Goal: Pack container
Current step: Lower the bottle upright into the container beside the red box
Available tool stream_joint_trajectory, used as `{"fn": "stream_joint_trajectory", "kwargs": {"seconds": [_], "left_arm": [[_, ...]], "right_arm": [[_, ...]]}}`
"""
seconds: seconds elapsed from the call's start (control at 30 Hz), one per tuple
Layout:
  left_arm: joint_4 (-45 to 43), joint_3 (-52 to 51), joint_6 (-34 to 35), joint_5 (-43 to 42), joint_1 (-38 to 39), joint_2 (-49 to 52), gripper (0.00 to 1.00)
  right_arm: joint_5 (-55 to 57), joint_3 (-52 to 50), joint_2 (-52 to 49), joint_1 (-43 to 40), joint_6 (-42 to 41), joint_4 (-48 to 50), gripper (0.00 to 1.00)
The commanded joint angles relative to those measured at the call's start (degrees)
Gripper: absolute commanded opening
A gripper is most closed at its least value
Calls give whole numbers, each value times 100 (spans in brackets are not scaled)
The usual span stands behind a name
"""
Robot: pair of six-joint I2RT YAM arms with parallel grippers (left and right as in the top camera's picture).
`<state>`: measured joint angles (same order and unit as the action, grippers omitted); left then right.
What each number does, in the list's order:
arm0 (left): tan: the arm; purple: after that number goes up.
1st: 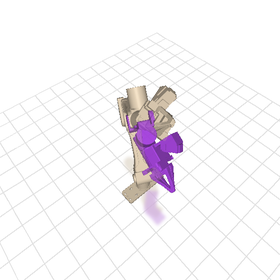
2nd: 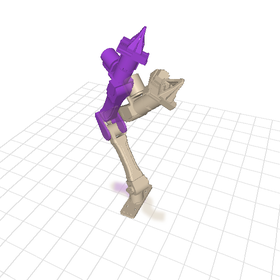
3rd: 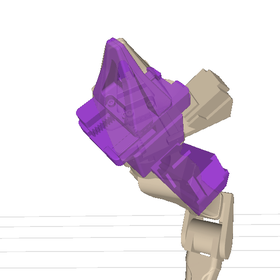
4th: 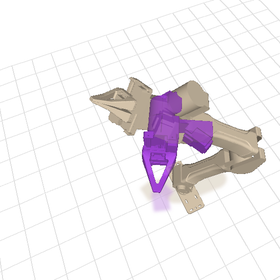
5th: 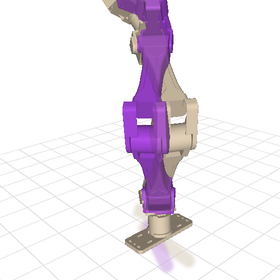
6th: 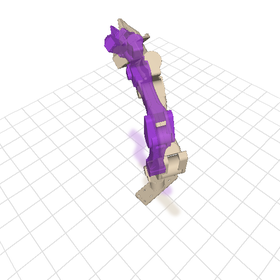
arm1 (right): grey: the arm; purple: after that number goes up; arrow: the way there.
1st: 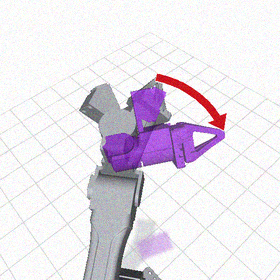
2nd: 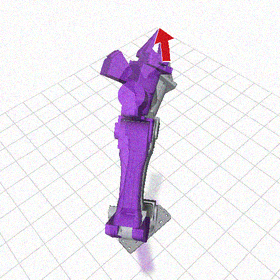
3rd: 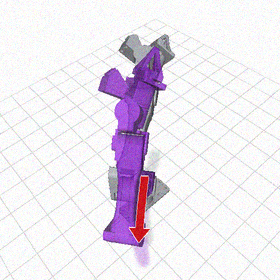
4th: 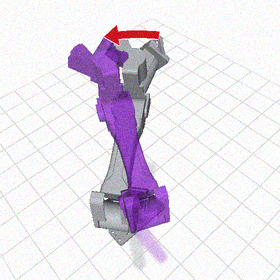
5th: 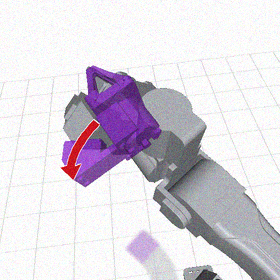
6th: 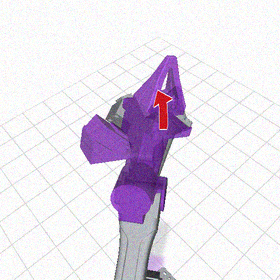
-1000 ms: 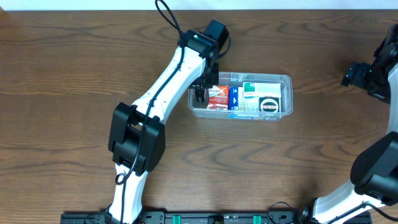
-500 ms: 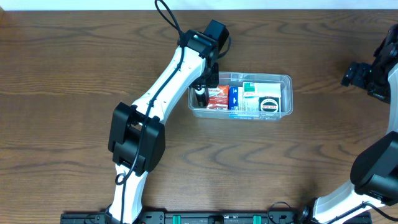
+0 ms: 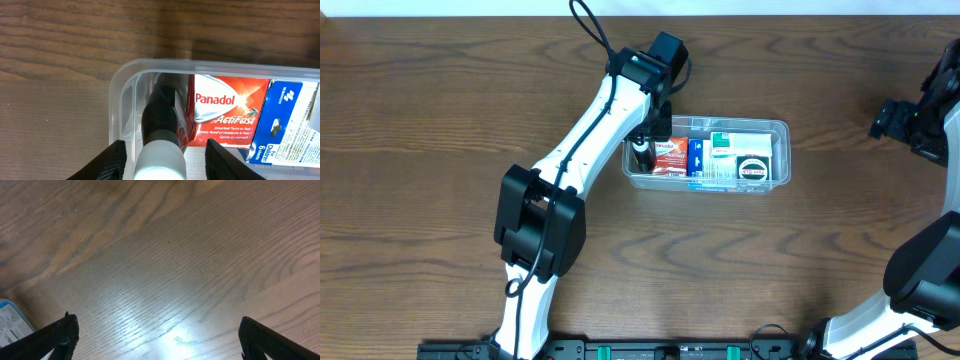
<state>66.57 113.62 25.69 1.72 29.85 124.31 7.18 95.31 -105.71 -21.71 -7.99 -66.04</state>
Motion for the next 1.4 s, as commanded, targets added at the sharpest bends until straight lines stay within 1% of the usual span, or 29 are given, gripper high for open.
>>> {"fn": "stream_joint_trajectory", "kwargs": {"seconds": [0.0,0.1,0.27,0.33,0.43,0.47,0.5,0.57,0.77,0.93,1.07,1.37], "left_arm": [[17,17,-37,66,9,0,50],[-9,20,-133,116,7,0,50],[-28,79,-400,734,2,-101,46],[-98,79,-581,804,2,-210,43],[-186,79,-660,798,4,-380,25],[-203,79,-662,798,15,-448,14],[-216,79,-664,798,26,-494,6],[-223,79,-730,791,59,-564,6],[-223,76,-1233,776,330,-581,6],[-297,76,-1805,776,756,-566,6],[-348,72,-2433,778,1067,-490,6],[-304,70,-2909,778,1224,-129,5]], "right_arm": [[28,98,7,-39,81,0,99],[28,98,7,-39,81,0,99],[28,98,7,-39,81,0,99],[28,98,7,-39,81,0,99],[31,98,7,-39,81,0,99],[28,98,7,-39,81,0,99],[31,98,7,-39,81,0,99],[31,98,7,-39,81,0,99],[28,98,7,-39,81,0,99],[28,98,7,-39,81,0,99],[28,98,7,-39,81,0,99],[28,98,7,-39,81,0,99]]}}
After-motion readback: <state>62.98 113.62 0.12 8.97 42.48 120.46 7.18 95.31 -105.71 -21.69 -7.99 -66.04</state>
